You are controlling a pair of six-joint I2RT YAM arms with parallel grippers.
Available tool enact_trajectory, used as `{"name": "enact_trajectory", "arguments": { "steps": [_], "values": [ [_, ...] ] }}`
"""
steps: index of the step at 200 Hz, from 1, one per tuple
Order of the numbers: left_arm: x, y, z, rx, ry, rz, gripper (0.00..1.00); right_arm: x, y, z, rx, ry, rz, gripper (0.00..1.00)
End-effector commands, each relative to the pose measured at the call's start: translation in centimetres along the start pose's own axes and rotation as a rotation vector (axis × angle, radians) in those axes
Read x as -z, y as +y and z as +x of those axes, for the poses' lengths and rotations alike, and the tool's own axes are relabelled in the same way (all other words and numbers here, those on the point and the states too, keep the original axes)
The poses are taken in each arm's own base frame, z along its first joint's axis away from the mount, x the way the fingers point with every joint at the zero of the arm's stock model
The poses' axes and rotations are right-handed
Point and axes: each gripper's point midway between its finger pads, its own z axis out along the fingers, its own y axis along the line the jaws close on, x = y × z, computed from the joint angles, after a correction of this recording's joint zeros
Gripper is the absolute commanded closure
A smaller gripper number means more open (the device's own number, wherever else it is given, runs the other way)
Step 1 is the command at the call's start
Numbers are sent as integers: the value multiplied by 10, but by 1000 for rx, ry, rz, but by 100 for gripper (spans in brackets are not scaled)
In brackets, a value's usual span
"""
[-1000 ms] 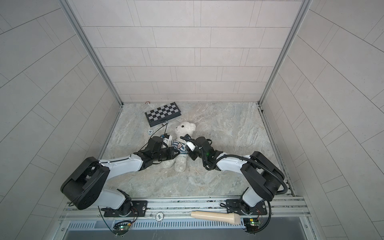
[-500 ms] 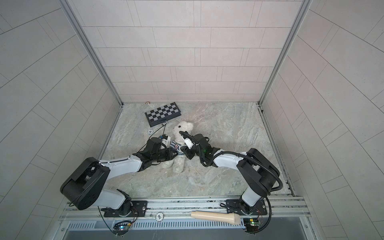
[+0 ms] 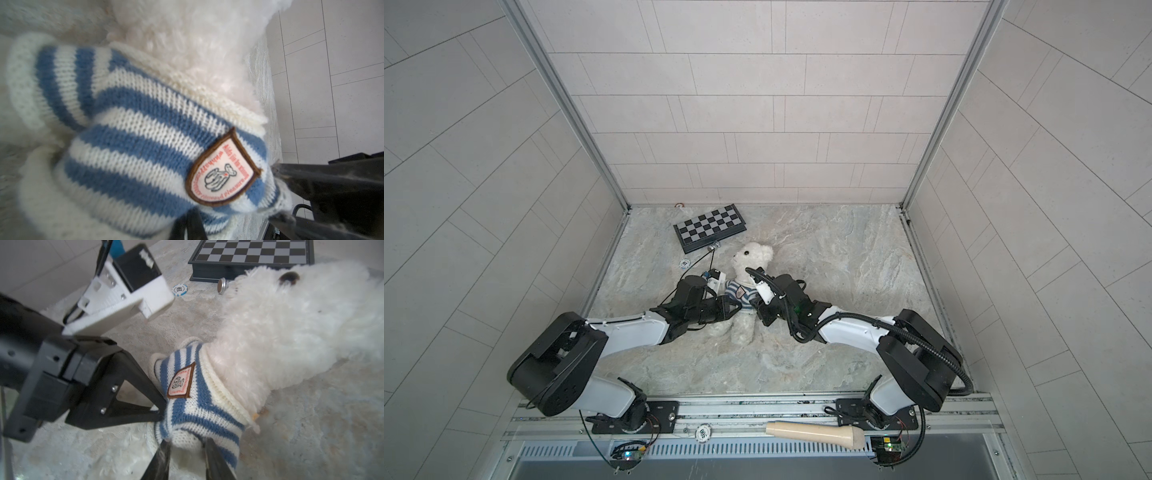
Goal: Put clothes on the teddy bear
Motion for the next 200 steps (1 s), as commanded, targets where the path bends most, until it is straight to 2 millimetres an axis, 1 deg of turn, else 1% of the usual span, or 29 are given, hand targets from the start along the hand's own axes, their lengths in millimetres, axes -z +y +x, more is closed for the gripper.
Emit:
{"name": "enact_trajectory", "arguments": {
  "steps": [1,14,22,63,71,72,74,81,105,132,141,143,147,160,174,186,200],
  "values": [
    [-2,17,12,29,36,-47,100,-2,-7,7,-39,11,35,78],
    [-3,17,12,30,37,-48,100,0,-11,6,-56,10,63,88],
    [-3,17,12,31,37,-48,100,3,-13,6,-63,1,75,90],
    [-2,18,13,32,39,-54,100,16,-18,14,-109,-6,111,89],
    [-2,19,13,33,39,-56,100,18,-18,9,-117,-28,114,88],
    [-2,19,13,33,39,-56,100,19,-19,15,-118,-17,116,88],
    [-2,19,13,33,40,-56,100,19,-20,20,-122,-8,120,87],
    [-2,20,13,33,39,-57,100,21,-20,22,-131,-14,120,86],
    [-2,19,13,34,38,-55,100,14,-17,22,-142,-11,96,87],
    [-2,15,11,38,34,-42,100,5,-15,16,-148,-29,80,88],
    [-1,14,10,37,33,-40,94,4,-15,15,-145,-34,80,88],
    [-1,13,10,36,32,-39,93,4,-14,4,-143,-56,76,88],
    [0,12,9,36,30,-35,90,4,-13,-2,-141,-67,75,88],
    [3,8,7,39,26,-26,78,5,-13,-5,-132,-69,78,88],
    [7,2,5,38,20,-13,68,4,-14,-5,-129,-65,81,88],
    [11,-3,4,33,20,-4,63,1,-15,-2,-124,-57,86,88],
    [16,-7,4,29,21,0,61,-1,-16,-1,-122,-55,83,88]
  ]
}}
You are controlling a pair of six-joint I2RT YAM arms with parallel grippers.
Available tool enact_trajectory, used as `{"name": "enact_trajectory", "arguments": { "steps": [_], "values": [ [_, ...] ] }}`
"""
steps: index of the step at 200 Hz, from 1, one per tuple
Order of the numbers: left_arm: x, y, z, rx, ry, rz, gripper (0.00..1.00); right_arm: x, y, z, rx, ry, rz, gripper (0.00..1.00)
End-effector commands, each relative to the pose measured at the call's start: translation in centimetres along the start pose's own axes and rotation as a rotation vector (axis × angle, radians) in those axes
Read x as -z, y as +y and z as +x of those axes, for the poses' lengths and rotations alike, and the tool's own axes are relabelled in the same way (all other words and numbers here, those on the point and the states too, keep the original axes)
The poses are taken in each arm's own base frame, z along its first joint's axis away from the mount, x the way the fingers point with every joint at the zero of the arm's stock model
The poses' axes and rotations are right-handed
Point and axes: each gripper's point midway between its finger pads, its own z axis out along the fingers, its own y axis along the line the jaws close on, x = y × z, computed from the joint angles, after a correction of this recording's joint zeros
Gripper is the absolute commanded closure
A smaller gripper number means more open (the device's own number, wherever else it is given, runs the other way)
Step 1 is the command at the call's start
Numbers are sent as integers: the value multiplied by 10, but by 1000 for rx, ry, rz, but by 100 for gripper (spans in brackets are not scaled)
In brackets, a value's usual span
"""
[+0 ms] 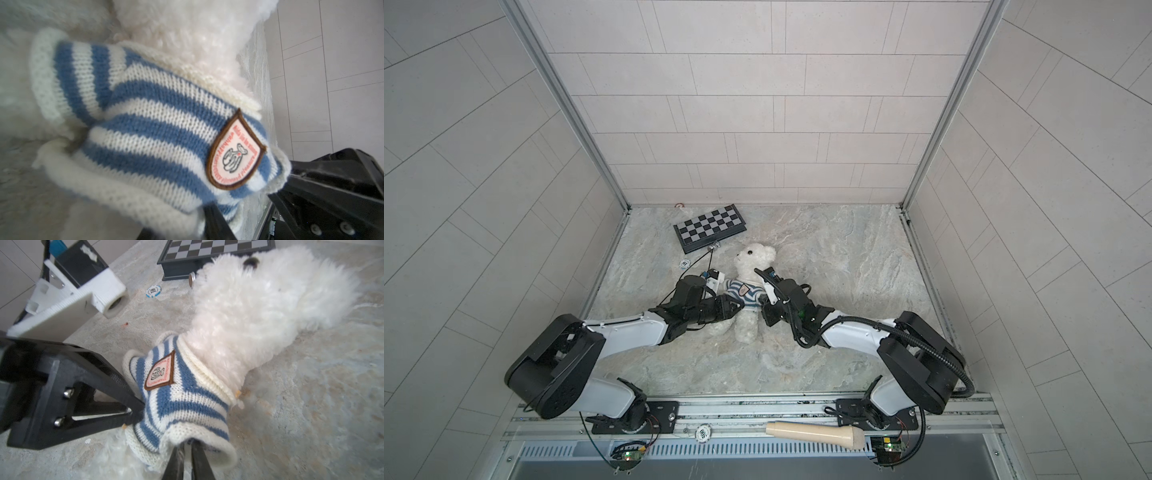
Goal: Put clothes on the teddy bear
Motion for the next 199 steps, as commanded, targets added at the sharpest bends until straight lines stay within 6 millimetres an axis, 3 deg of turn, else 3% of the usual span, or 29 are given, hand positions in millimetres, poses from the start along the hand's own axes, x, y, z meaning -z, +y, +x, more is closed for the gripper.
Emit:
{"name": "enact_trajectory", "arguments": {
  "steps": [1,54,71,90,111,147,174,199],
  "values": [
    [10,-2,4,6,18,-13,61,-5,1,-4,0,-12,-1,88],
    [46,-25,18,-49,97,-3,45,-11,-5,-7,6,-20,-1,84],
    [57,-37,9,-94,99,-11,45,-12,-8,-9,11,-23,3,82],
    [63,-38,-20,-115,58,-50,43,-12,-11,-11,10,-31,5,79],
    [51,-36,-47,-162,38,-108,39,-13,-14,-13,5,-36,2,78],
    [6,-12,-76,-200,58,-203,40,-18,-12,-13,3,-40,-22,76],
    [-25,12,-67,-172,118,-223,53,-23,-11,-17,7,-51,-30,75],
    [-35,30,-50,-156,162,-234,66,-25,-11,-23,23,-58,-24,72]
  ]
}}
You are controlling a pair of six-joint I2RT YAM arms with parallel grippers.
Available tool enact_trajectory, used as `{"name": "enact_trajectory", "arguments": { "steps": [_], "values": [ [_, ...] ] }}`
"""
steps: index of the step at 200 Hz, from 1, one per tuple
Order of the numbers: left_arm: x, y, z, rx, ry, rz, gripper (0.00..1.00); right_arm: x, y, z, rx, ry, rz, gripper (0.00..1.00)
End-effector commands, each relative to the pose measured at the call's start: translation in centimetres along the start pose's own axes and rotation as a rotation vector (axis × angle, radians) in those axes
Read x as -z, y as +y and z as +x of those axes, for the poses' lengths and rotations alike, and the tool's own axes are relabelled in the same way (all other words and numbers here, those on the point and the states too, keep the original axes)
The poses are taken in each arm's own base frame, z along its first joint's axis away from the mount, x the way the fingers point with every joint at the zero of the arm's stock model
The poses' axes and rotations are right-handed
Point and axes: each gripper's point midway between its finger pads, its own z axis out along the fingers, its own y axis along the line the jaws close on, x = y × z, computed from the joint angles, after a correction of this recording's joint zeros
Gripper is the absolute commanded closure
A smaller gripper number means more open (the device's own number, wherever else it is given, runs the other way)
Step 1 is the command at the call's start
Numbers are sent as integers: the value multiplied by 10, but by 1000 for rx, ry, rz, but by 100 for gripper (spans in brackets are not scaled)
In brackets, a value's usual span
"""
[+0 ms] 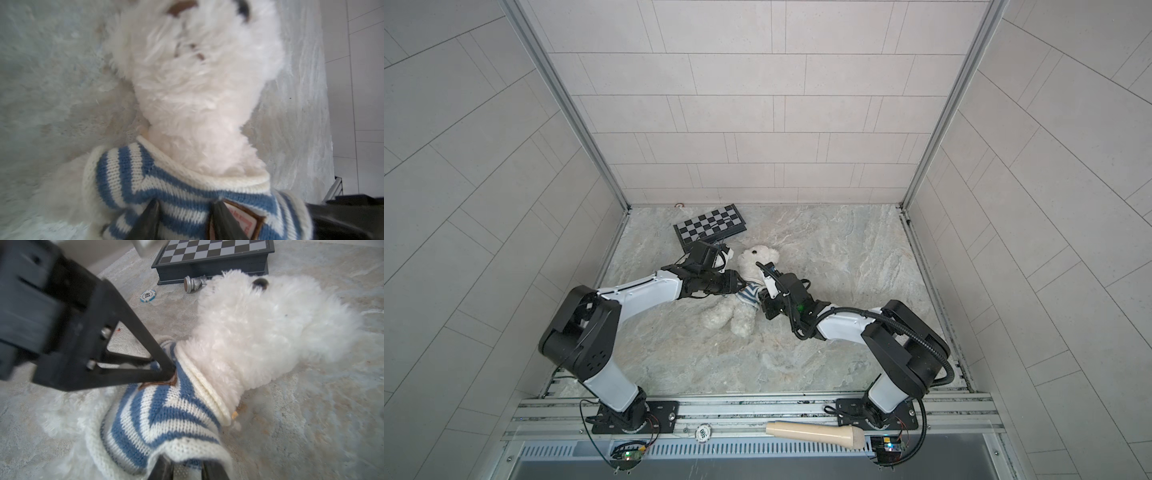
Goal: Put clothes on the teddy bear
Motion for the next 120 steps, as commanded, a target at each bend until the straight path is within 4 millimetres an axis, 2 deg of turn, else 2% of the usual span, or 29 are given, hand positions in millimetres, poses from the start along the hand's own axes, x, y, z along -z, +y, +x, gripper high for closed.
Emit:
{"name": "enact_trajectory", "arguments": {
  "steps": [1,22,73,87,104,112,120],
  "values": [
    [-9,11,12,-16,29,-22,66,-4,4,-21,22,-51,-11,72],
    [-11,16,21,-21,41,-29,70,-7,3,-24,34,-51,-4,69],
    [-15,16,30,-25,48,-19,73,-20,0,-16,42,-20,-2,69],
    [-16,14,31,-28,52,-15,74,-24,-2,-13,42,-12,3,73],
    [-17,12,31,-32,50,-7,75,-29,-5,-11,38,-8,5,84],
    [-18,10,32,-37,52,-5,75,-30,-5,-11,40,-8,6,84],
    [-18,9,33,-41,55,-1,75,-32,-5,-11,44,-4,7,79]
  ]
}}
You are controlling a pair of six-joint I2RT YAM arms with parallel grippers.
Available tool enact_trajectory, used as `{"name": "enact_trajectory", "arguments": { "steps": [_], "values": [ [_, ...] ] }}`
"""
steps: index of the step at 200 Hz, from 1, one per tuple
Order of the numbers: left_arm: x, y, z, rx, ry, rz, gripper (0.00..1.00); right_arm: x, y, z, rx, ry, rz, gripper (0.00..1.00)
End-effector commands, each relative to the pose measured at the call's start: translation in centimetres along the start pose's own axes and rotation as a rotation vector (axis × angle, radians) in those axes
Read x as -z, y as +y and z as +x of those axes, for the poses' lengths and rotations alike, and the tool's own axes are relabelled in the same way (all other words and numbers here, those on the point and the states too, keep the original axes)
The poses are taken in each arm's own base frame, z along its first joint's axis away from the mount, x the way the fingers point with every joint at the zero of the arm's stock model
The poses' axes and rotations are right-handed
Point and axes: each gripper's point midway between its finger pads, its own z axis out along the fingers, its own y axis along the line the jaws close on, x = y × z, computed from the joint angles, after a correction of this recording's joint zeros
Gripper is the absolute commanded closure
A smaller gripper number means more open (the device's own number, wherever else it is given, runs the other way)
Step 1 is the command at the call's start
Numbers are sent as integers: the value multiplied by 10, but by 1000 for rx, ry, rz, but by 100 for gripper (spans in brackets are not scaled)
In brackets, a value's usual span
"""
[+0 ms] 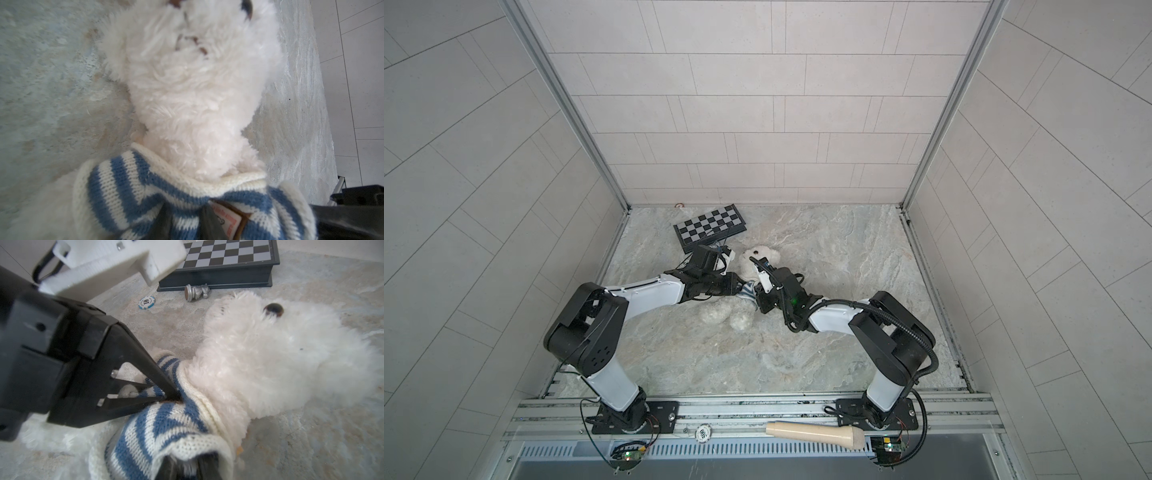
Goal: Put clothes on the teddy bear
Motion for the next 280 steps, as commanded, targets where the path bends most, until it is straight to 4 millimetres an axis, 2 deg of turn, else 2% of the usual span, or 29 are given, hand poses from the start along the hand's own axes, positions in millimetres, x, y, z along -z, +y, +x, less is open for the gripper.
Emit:
{"name": "enact_trajectory", "arguments": {
  "steps": [1,21,41,82,91,110,137,153,193,200,202,207,237,254,267,280],
  "values": [
    [-11,10,36,1,106,-32,75,-9,-2,-1,9,2,2,79],
    [-12,8,40,-15,117,-31,75,-15,-3,0,20,14,9,69],
    [-13,9,43,-16,121,-28,76,-20,-7,1,20,20,17,68],
    [-14,9,44,-19,122,-23,78,-28,-12,6,13,35,13,96],
    [-13,9,44,-19,121,-23,78,-28,-11,6,16,37,12,100],
    [-12,10,43,-21,117,-31,79,-24,-11,8,26,43,7,100],
    [-9,17,40,-5,110,-40,83,-5,-4,4,73,31,-16,100],
    [-6,21,38,4,101,-47,85,16,9,1,139,-7,-50,100],
    [1,30,36,15,93,-58,90,60,45,8,271,-11,-198,100],
    [1,31,37,15,95,-61,90,67,52,3,292,-33,-224,100],
    [0,31,37,17,97,-61,90,69,52,11,295,-22,-231,100],
    [0,31,38,18,98,-63,91,74,56,13,307,-33,-251,100],
    [1,35,41,20,97,-76,93,102,80,7,383,-135,-375,100],
    [4,38,43,18,100,-91,93,113,85,-1,388,-201,-403,100],
    [10,37,44,15,99,-96,91,112,86,-4,376,-201,-398,100],
    [22,28,41,4,79,-83,75,105,77,-5,350,-176,-334,100]
  ]
}}
